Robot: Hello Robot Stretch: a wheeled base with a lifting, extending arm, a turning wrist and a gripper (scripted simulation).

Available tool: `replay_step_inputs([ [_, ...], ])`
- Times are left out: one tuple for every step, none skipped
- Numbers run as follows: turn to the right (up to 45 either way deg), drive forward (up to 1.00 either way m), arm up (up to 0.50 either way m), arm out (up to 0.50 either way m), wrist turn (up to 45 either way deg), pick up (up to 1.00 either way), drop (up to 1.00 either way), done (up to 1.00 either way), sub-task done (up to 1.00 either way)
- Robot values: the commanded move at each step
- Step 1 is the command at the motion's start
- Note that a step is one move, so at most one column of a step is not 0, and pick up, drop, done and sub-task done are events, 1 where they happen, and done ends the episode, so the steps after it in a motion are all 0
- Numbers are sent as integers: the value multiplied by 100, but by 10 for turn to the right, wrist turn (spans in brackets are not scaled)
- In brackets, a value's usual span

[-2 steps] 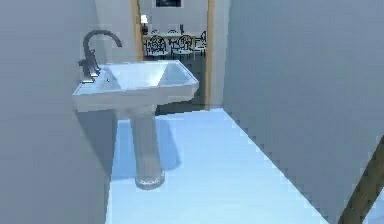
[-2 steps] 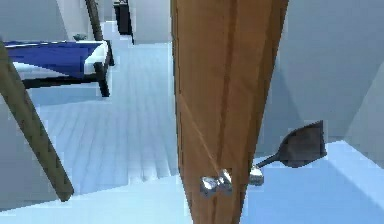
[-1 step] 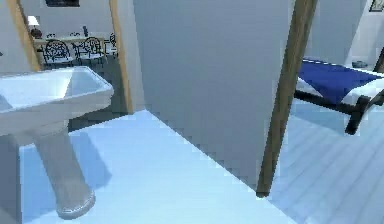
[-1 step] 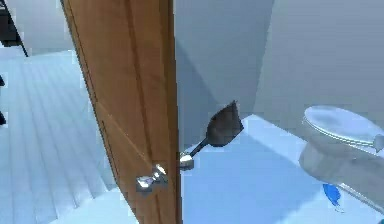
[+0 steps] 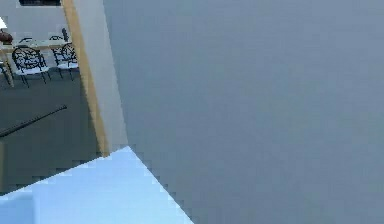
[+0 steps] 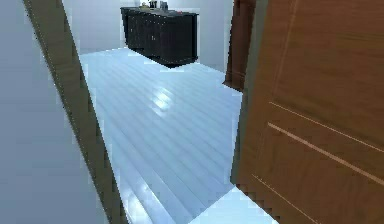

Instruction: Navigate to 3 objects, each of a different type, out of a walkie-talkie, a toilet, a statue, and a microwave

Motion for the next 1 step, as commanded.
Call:
replay_step_inputs([
  [60, 0, 0, 0, 0, 0, 0, 0, 0],
])
